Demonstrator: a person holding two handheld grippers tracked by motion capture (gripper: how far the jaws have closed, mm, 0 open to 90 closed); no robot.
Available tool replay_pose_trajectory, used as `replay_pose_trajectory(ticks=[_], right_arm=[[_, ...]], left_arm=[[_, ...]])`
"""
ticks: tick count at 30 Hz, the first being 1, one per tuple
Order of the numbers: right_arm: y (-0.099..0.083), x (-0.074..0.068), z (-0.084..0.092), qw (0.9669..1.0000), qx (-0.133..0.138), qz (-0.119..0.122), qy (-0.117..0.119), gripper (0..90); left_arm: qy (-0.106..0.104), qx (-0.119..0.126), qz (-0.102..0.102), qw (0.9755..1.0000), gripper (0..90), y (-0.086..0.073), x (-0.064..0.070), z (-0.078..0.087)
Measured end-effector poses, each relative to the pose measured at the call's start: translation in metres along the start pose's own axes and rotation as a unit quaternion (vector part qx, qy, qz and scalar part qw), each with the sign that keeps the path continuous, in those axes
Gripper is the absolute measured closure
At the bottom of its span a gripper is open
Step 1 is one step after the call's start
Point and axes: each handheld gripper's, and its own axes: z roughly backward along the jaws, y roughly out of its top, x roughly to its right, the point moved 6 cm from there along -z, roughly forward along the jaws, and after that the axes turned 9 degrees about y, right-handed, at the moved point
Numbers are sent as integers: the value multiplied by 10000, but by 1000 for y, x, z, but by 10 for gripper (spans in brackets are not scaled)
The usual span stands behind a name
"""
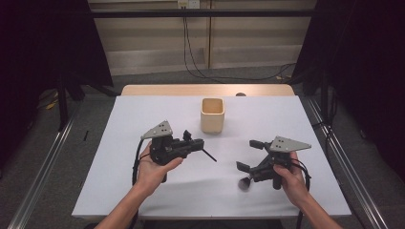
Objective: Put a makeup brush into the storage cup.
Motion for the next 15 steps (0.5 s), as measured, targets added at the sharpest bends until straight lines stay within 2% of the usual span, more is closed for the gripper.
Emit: replay_pose_trajectory(ticks=[1, 10, 11, 13, 15], right_arm=[[-1, 2, 5, 9999, 53, 14, -115, 24], [-11, 9, 26, 9987, 206, -15, -460, 26], [-13, 10, 30, 9982, 252, 35, -547, 22], [-14, 10, 32, 9979, 281, 57, -580, 22], [-17, 12, 36, 9968, 322, 34, -735, 12]], left_arm=[[21, -3, 12, 10000, 854, 0, -1, 1], [231, -155, 28, 9996, 854, 5, -15, 8], [244, -177, 32, 9995, 853, 6, -17, 9], [304, -210, 12, 9993, 853, 7, -19, 10], [348, -209, 17, 9992, 854, 10, -22, 11]])
